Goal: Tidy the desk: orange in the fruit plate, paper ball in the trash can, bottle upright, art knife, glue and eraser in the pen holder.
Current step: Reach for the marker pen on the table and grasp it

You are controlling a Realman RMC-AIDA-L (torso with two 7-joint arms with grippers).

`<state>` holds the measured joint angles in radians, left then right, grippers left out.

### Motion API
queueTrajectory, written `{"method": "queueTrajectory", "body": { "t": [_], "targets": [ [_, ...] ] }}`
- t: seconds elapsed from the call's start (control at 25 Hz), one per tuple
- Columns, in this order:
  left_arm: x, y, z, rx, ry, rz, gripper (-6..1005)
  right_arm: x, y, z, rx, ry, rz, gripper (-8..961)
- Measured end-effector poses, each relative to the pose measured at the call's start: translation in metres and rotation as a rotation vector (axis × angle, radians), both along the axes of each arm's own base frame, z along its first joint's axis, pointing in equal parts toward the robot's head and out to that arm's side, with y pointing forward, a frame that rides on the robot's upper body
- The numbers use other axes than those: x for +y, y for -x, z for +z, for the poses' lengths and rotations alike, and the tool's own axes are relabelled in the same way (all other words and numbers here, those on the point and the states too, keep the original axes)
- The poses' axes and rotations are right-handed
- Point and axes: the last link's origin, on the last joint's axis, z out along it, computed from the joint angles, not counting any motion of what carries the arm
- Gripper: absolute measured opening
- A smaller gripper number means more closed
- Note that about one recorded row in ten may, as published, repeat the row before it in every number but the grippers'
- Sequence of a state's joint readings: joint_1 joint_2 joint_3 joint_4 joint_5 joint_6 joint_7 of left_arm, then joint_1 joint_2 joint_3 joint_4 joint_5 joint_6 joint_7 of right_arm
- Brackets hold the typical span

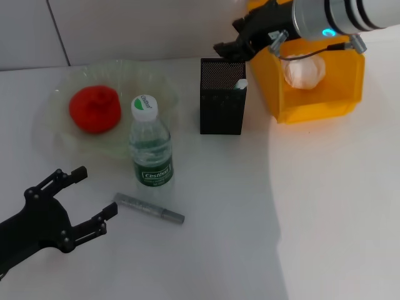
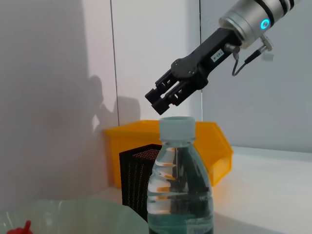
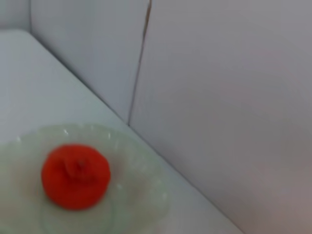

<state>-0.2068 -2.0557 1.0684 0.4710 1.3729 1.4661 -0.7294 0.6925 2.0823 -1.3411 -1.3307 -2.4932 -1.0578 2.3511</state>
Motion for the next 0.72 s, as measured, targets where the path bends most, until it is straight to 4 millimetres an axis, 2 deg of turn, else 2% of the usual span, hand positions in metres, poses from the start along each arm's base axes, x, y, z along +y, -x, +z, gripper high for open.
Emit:
{"method": "queueTrajectory", "body": {
  "t": [0.16,0.2,0.24,0.32,0.4,0.44,0.48,0.6,0.64,0.72],
  "targets": [
    [-0.009,0.001,0.005,0.024,-0.01,-0.046,861,-0.02,0.007,0.012,0.076,0.088,-0.005,547],
    [-0.01,0.001,0.006,0.031,-0.008,-0.057,861,-0.027,0.007,0.017,0.081,0.117,-0.015,554],
    [-0.01,0.001,0.006,0.031,-0.008,-0.057,861,-0.042,0.0,0.026,0.074,0.166,-0.042,554],
    [-0.016,0.0,0.01,0.06,0.018,-0.099,861,-0.049,-0.004,0.029,0.068,0.181,-0.052,554],
    [-0.016,-0.001,0.012,0.068,0.03,-0.108,861,-0.062,-0.016,0.033,0.065,0.202,-0.072,553],
    [-0.016,-0.002,0.013,0.071,0.031,-0.111,861,-0.078,-0.034,0.036,0.076,0.229,-0.086,553],
    [-0.015,-0.003,0.013,0.079,0.038,-0.118,861,-0.078,-0.034,0.036,0.076,0.229,-0.086,553],
    [-0.011,-0.004,0.014,0.104,0.054,-0.117,860,-0.097,-0.063,0.041,0.108,0.249,-0.09,553],
    [-0.006,-0.004,0.018,0.133,0.066,-0.114,860,-0.107,-0.082,0.045,0.135,0.25,-0.094,553],
    [-0.003,-0.003,0.019,0.16,0.072,-0.117,860,-0.112,-0.089,0.045,0.146,0.248,-0.099,552]
  ]
}}
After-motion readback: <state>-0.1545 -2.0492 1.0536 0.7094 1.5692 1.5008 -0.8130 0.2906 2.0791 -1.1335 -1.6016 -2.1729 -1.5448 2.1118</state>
